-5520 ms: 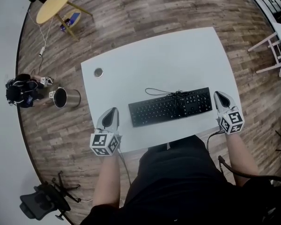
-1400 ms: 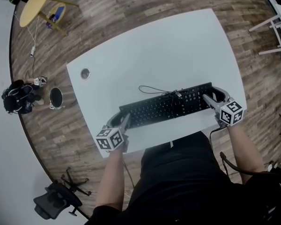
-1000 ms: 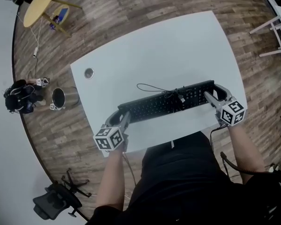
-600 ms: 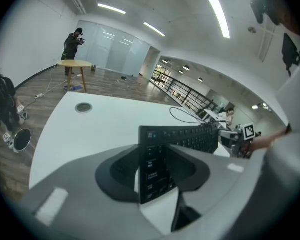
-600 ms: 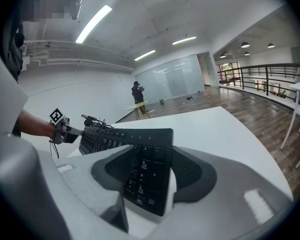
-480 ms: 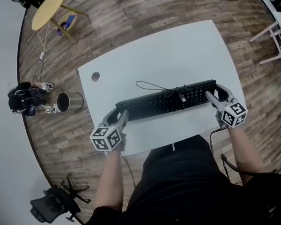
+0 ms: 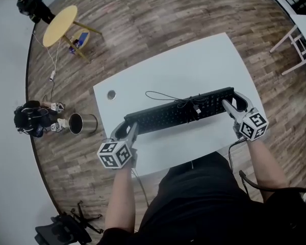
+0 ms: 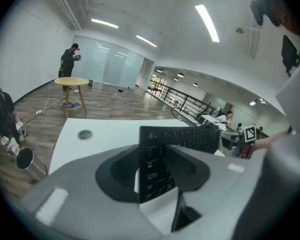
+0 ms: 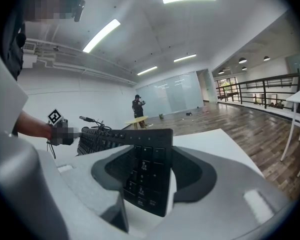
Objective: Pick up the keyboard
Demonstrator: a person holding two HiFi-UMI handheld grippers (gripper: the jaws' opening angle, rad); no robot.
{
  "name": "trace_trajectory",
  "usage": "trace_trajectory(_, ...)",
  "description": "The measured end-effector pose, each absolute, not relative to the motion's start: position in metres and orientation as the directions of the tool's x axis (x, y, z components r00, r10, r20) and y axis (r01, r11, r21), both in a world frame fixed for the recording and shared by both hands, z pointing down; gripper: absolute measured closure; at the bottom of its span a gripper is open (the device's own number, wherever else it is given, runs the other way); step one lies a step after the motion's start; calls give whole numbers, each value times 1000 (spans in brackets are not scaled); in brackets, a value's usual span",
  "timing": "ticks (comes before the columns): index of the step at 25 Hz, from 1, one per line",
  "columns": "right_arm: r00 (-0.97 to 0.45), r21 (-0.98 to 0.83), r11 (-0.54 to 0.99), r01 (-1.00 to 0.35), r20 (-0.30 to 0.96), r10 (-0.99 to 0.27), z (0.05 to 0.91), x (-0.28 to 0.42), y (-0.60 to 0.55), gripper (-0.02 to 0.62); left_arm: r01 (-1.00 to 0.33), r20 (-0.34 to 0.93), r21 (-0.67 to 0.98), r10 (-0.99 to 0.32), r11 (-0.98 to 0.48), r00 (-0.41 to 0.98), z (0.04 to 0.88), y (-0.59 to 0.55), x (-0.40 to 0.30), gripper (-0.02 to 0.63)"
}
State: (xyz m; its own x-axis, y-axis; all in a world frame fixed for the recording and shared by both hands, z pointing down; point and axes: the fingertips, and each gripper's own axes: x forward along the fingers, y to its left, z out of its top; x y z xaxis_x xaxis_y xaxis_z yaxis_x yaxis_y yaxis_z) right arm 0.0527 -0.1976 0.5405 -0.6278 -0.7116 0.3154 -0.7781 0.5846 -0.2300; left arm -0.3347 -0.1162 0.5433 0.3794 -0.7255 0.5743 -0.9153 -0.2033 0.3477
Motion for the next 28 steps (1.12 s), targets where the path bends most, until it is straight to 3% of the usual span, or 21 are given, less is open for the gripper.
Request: trace_trajectory(28, -626, -92, 620, -779, 55, -778, 395, 35, -243, 379, -929, 324, 221, -876, -297, 357, 405, -171, -356, 433)
